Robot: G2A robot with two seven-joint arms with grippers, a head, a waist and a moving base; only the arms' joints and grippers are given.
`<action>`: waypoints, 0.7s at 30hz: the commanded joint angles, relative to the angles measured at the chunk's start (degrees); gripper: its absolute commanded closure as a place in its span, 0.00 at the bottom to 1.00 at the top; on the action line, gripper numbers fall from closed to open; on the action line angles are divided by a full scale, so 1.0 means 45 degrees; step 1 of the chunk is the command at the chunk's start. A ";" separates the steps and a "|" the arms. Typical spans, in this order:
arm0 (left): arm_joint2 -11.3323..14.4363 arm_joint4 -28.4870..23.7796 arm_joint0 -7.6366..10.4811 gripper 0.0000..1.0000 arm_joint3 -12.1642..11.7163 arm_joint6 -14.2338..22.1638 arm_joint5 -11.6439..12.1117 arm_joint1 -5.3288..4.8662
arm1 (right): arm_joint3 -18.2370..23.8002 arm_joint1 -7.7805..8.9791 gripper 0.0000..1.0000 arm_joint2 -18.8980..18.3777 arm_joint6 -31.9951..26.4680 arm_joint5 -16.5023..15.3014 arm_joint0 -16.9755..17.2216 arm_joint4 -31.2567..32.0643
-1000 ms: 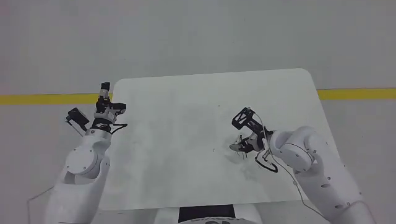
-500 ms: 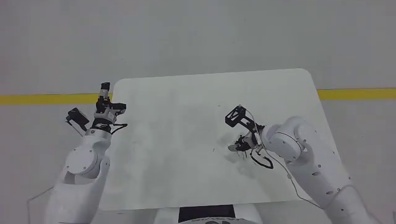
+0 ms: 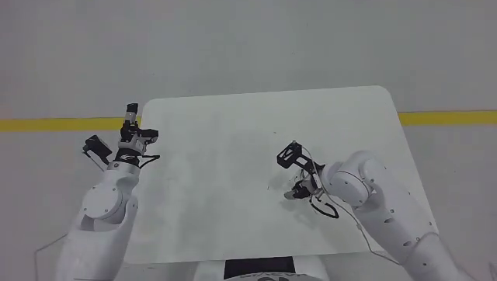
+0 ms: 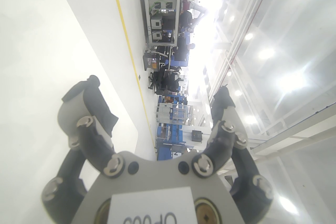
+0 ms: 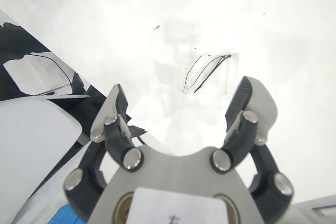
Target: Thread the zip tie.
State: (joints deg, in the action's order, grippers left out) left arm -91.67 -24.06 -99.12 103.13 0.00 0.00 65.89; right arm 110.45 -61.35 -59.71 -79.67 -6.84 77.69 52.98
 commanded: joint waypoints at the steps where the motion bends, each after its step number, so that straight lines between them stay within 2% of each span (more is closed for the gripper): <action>1: 0.0000 0.0000 0.0000 0.00 0.0000 0.0000 0.0000 0.0000 | -0.0158 0.0055 0.00 0.0273 0.0007 0.0191 -0.0203 -0.0211; 5: 0.0000 0.0000 0.0000 0.00 0.0000 0.0000 0.0000 0.0000 | -0.0258 0.0205 0.00 0.0674 0.0007 0.0563 -0.0538 -0.0692; 12: 0.0000 0.0000 0.0000 0.00 0.0000 0.0000 0.0000 0.0000 | -0.0258 0.0205 0.00 0.0674 0.0007 0.0563 -0.0538 -0.0692; 15: 0.0000 0.0000 0.0000 0.00 0.0000 0.0000 0.0000 0.0000 | -0.0252 0.0211 0.00 0.0702 0.0442 0.0520 -0.0426 -0.0605; 21: 0.0000 0.0000 0.0000 0.00 0.0000 0.0000 0.0000 0.0000 | -0.0240 0.0186 0.00 0.1068 0.0007 0.1226 -0.0515 -0.0025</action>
State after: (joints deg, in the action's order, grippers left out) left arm -91.67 -24.06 -99.12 103.13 0.00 0.00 65.89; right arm 109.77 -60.48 -55.28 -79.66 -1.54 75.47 52.92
